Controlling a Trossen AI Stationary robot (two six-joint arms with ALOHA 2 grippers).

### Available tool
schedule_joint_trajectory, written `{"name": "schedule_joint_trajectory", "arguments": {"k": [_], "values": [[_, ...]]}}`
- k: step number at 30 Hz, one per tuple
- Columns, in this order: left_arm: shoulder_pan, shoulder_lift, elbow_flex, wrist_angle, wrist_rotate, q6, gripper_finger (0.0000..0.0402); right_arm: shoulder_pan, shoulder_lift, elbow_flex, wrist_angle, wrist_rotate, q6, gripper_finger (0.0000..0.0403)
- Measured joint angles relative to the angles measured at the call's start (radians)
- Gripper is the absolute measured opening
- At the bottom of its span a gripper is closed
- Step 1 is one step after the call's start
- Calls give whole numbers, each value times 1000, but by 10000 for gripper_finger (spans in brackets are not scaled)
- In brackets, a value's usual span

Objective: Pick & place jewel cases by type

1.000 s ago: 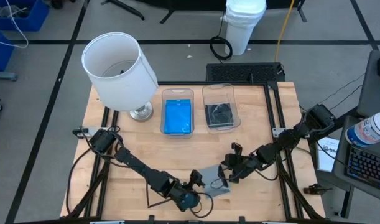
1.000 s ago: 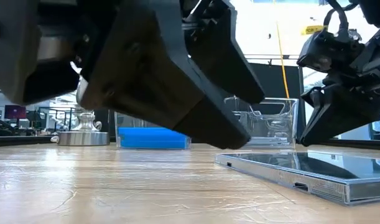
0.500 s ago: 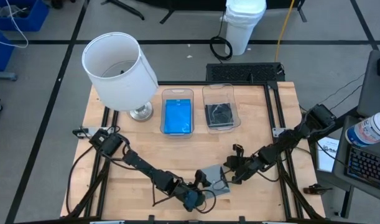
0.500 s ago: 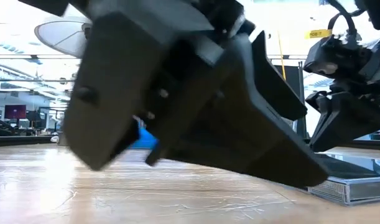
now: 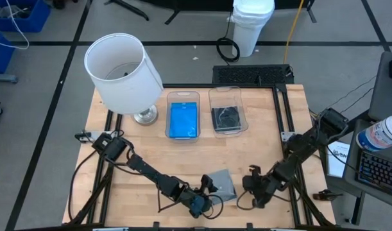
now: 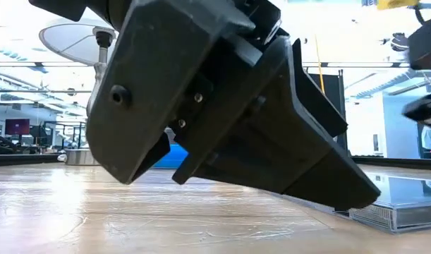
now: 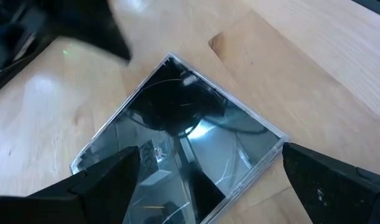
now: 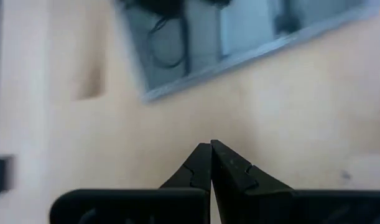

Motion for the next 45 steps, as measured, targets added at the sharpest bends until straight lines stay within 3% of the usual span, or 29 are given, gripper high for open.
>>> {"name": "schedule_joint_trajectory", "arguments": {"k": [4,21,35,45], "values": [[0,0,0,-3,-5,-11,392,42,6,0,22,-64,50,0],[25,-1,0,-33,-13,-12,392,35,139,4,153,-116,44,0],[37,-3,1,-74,-17,-13,392,-6,145,0,165,-31,-72,0],[68,-3,1,-78,-18,-20,392,-61,146,-60,359,8,-201,0]]}}
